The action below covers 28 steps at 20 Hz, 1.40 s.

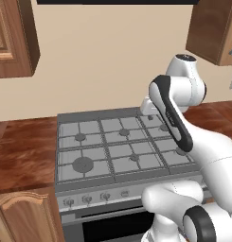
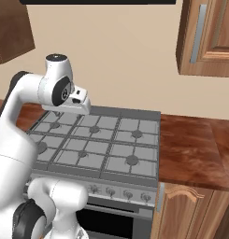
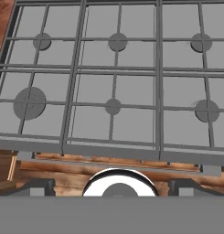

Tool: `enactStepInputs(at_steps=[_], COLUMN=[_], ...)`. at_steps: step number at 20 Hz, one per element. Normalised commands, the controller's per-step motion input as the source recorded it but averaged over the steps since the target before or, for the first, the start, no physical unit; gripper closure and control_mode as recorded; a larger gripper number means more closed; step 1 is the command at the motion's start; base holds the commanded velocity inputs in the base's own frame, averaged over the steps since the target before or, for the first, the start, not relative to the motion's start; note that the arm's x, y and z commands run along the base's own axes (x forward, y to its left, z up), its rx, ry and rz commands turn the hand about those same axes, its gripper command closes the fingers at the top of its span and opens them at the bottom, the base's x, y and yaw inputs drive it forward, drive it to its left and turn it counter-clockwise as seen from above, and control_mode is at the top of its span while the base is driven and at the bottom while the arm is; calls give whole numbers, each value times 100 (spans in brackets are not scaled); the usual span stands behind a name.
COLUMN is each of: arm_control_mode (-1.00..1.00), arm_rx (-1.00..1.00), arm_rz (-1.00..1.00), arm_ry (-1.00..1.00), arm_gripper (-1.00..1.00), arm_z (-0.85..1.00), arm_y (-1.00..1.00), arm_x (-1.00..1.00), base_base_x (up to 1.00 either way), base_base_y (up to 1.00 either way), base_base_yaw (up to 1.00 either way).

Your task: Pick the cup and bowl from the counter and place them on the counter next to the sink.

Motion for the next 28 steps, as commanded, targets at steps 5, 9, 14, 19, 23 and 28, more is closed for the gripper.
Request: enactStepInputs(at_steps=[5, 9, 14, 19, 23, 28], arm_control_mode=[-100, 100, 100, 100, 100, 100], arm_rx=[0, 0, 0, 0, 0, 0], arm_rz=[0, 0, 0, 0, 0, 0], arm_ry=[0, 0, 0, 0, 0, 0], arm_gripper=[-100, -100, -100, -100, -100, -100], arm_z=[0, 0, 0, 0, 0, 0], arm_y=[0, 0, 0, 0, 0, 0], arm_x=[0, 0, 0, 0, 0, 0], base_base_x=[0, 0, -42, -100, -21, -7], base_base_y=[0, 0, 4, 20, 8, 0], base_base_yaw=[0, 0, 4, 16, 9, 54])
